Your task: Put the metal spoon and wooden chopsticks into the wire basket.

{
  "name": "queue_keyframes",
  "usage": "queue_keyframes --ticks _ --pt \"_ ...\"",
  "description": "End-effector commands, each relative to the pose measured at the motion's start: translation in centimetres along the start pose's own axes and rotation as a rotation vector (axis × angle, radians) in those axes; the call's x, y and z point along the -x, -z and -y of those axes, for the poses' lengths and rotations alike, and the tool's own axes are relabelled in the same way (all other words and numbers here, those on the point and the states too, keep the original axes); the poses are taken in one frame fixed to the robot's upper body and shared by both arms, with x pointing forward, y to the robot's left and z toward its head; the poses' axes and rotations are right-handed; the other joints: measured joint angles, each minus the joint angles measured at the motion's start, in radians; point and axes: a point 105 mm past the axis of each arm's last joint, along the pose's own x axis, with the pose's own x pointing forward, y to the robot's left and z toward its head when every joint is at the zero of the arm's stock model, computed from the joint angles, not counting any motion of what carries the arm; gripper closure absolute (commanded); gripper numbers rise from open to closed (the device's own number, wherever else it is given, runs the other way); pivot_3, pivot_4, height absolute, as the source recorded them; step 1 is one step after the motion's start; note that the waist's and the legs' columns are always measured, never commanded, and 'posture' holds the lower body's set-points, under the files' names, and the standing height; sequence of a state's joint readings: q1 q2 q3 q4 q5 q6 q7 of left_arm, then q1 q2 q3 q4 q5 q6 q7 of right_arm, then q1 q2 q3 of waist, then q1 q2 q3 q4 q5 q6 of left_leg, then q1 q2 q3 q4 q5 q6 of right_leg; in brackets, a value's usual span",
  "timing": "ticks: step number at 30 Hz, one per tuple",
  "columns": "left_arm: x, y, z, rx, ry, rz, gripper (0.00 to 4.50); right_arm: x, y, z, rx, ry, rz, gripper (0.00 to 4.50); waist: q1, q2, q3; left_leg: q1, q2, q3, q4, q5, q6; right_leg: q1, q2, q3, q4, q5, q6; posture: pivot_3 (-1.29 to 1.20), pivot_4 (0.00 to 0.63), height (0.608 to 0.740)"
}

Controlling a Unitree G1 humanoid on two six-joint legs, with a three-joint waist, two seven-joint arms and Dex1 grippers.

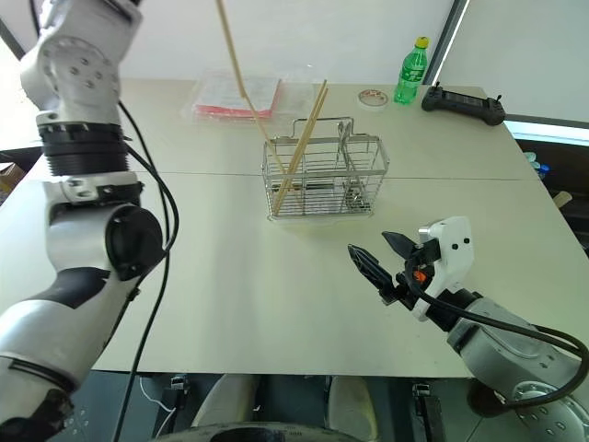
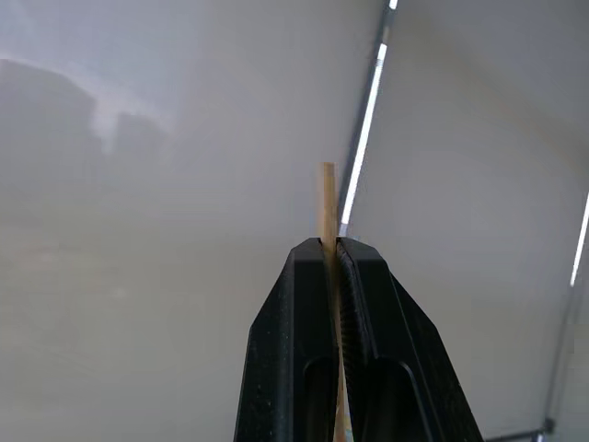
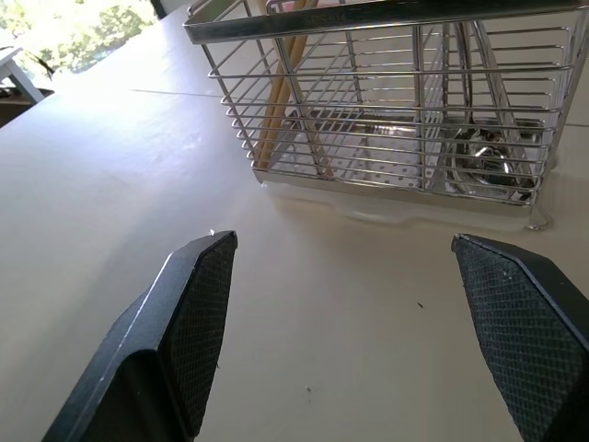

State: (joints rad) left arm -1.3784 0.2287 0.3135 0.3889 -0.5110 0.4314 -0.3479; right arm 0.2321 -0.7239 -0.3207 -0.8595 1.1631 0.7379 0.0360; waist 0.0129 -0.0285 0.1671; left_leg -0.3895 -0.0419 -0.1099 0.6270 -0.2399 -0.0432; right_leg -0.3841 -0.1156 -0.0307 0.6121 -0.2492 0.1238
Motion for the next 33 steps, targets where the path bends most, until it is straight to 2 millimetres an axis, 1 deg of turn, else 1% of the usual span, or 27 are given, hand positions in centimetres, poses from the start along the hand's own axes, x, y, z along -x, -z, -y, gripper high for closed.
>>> queue_keyframes --ticks 1,8,11,14,16,17,19,20,21,22,24,27,29,31,33 --pt "0.1 1.5 1.9 -0.035 0.067 -0.017 4.45 0.2 -0.7 -0.6 0.006 0.001 0.042 0.64 -0.001 0.0 0.0 0.0 0.0 0.0 0.0 0.0 0.0 0.0 0.0 0.0 0.0 0.0 0.0 0.0 0.15 0.734" --pt "0.7 5.3 3.2 -0.082 0.134 -0.086 4.45 0.7 -0.5 -0.6 -0.005 0.042 0.06 0.64 0.001 0.0 0.0 -0.001 0.001 0.0 -0.001 0.0 0.0 -0.002 0.001 0.0 0.0 0.0 -0.001 0.0 0.15 0.734" --pt "1.4 7.4 3.6 -0.111 0.15 -0.113 4.45 0.9 -0.6 -0.5 -0.006 0.056 0.07 0.64 0.001 0.001 0.0 -0.001 0.0 0.0 -0.001 0.0 0.001 -0.002 0.001 0.0 -0.001 0.0 -0.001 0.0 0.15 0.734" --pt "2.3 9.4 3.8 -0.088 0.141 -0.152 4.45 1.0 -0.7 -0.4 -0.007 0.066 0.078 0.64 0.002 0.001 0.0 -0.001 0.001 0.0 0.0 0.0 0.001 -0.001 0.001 0.0 -0.001 0.0 -0.001 0.0 0.15 0.734" --pt "2.7 10.1 3.7 -0.074 0.12 -0.164 3.82 1.0 -0.8 -0.3 -0.008 0.071 0.082 0.64 0.002 0.001 0.0 -0.001 0.001 0.0 0.0 0.0 0.001 -0.001 0.001 0.0 -0.001 0.0 -0.002 0.0 0.15 0.734" --pt "2.9 10.4 3.6 -0.055 0.107 -0.172 3.59 1.0 -0.9 -0.3 -0.009 0.072 0.083 0.64 0.002 0.001 0.0 -0.001 0.001 0.0 0.0 0.0 0.001 -0.001 0.001 0.0 -0.001 0.0 -0.002 0.0 0.15 0.734" --pt "3.0 10.6 3.4 -0.032 0.094 -0.18 2.64 1.0 -0.9 -0.2 -0.01 0.072 0.085 0.64 0.001 0.001 0.0 -0.002 0.001 -0.001 0.0 0.0 0.001 -0.001 0.001 0.0 -0.001 0.0 -0.002 0.0 0.15 0.734" --pt "3.1 10.6 3.4 -0.032 0.092 -0.18 2.04 1.0 -0.9 -0.2 -0.01 0.073 0.085 0.64 0.0 0.001 0.0 -0.002 0.001 -0.001 0.0 0.0 0.001 -0.001 0.001 0.0 -0.001 0.0 -0.002 0.0 0.15 0.734" --pt "3.2 10.5 3.4 -0.035 0.092 -0.18 1.59 1.0 -1.0 -0.2 -0.01 0.073 0.085 0.64 0.0 0.001 0.0 -0.002 0.001 -0.001 0.0 0.0 0.001 -0.001 0.001 0.0 -0.001 0.0 -0.001 0.0 0.15 0.734" --pt "3.3 10.2 3.1 -0.033 0.082 -0.181 1.01 1.0 -1.0 -0.1 -0.009 0.073 0.085 0.64 0.0 0.001 0.0 -0.001 0.001 0.0 0.0 0.0 0.001 -0.001 0.001 0.0 -0.001 0.0 -0.001 0.0 0.15 0.734" --pt "3.4 9.9 2.7 -0.027 0.068 -0.185 0.06 0.9 -1.0 0.1 -0.006 0.073 0.085 0.64 0.001 0.001 0.0 -0.001 0.001 -0.001 0.0 0.0 0.001 -0.001 0.001 0.0 -0.001 0.0 -0.001 0.0 0.15 0.734" --pt "3.5 9.2 1.8 0.01 0.05 -0.212 0.06 0.9 -1.4 0.5 0.007 0.071 0.087 0.64 0.0 0.001 0.0 -0.001 0.001 0.0 0.0 0.0 0.001 -0.001 0.002 0.0 -0.001 0.0 -0.001 0.0 0.15 0.734" --pt "3.6 8.7 0.7 0.045 0.043 -0.248 0.06 0.9 -1.7 0.8 0.025 0.071 0.089 0.64 0.0 0.001 0.0 -0.001 0.001 -0.001 0.0 0.0 0.001 -0.001 0.002 0.0 -0.001 0.0 -0.001 0.0 0.15 0.734" --pt "4.1 8.2 -0.7 0.077 0.055 -0.312 0.06 1.0 -2.3 1.4 0.05 0.073 0.093 0.64 0.0 0.001 0.0 -0.001 0.001 -0.001 0.0 0.0 0.001 -0.001 0.002 0.0 0.0 0.0 -0.001 0.0 0.15 0.734" --pt "4.7 7.5 -1.5 0.086 0.092 -0.345 0.06 1.1 -2.8 1.8 0.068 0.076 0.098 0.64 -0.003 0.001 0.0 -0.001 0.001 -0.001 0.0 0.0 0.001 -0.002 0.003 0.0 0.0 0.0 -0.001 0.0 0.15 0.734"
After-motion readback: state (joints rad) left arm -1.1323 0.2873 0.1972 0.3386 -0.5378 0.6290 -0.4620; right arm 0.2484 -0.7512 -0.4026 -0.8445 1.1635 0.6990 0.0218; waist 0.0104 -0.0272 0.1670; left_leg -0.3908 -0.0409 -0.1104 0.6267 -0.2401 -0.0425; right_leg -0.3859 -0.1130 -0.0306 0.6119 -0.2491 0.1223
